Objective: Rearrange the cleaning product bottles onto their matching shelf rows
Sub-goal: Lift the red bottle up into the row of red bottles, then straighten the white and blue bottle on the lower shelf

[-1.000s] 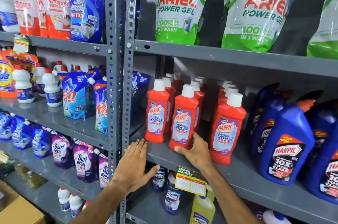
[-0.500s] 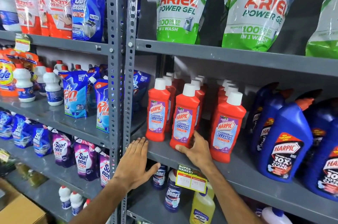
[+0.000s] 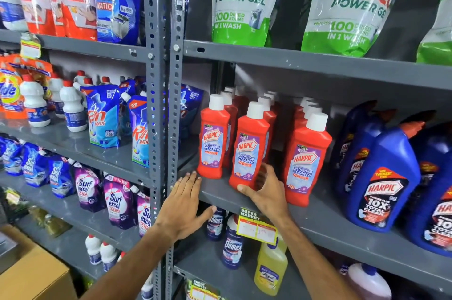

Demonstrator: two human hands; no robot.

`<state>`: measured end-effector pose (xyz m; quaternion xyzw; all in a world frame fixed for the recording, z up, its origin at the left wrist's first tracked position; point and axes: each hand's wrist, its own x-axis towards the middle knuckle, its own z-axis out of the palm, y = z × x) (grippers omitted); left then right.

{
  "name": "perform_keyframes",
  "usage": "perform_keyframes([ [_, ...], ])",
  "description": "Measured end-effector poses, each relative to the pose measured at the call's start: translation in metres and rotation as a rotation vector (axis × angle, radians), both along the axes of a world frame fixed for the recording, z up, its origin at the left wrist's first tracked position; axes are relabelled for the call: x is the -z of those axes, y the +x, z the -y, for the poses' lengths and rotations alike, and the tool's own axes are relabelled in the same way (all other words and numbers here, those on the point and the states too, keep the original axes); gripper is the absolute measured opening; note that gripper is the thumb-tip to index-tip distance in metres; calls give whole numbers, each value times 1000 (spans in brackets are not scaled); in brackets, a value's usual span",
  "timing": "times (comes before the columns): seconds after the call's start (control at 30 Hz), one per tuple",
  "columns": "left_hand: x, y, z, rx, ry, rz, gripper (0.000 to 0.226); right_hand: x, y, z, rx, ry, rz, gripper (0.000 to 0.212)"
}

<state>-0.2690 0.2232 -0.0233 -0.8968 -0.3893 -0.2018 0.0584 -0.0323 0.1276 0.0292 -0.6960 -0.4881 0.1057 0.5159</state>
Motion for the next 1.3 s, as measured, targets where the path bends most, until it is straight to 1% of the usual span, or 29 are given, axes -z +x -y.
perform_keyframes([
  [0.07,8,-4,10,33,3,57,98,8,-8,13,34,86,50,92],
  [0.1,15,-7,17,55,13,98,95,15,-13,21,64,131,84,87],
  [0.2,51,-19,39,123,-21,171,87,46,-37,49,131,284,210,63],
  [0.3,93,-30,53,142,-94,94,86,82,-52,69,104,452,430,36],
  [0.37,114,-36,59,122,-138,53,87,107,-59,76,62,499,516,26],
  [0.43,132,-39,62,91,-177,16,86,134,-65,81,7,453,485,22],
  [0.53,166,-38,60,84,-225,-38,87,176,-72,83,-19,270,352,26],
  [0.63,205,-34,51,66,-286,-96,88,215,-68,76,-15,25,222,41],
  [0.73,245,-28,37,54,-362,-158,89,253,-58,59,-15,-139,119,61],
  [0.83,273,-20,20,42,-383,-190,89,282,-49,41,-27,-225,40,76],
  [0.9,287,-12,9,29,-399,-189,90,301,-42,28,-17,-248,-33,81],
  [0.97,296,-4,-2,18,-405,-194,91,314,-35,16,37,-247,-124,85],
  [1.07,308,4,-13,-14,-450,-194,93,331,-24,-3,77,-245,-196,81],
  [1.2,318,4,-18,-51,-472,-207,95,345,-12,-18,89,-243,-170,56],
  [1.3,323,4,-15,-68,-446,-207,93,351,-9,-26,63,-203,-189,52],
])
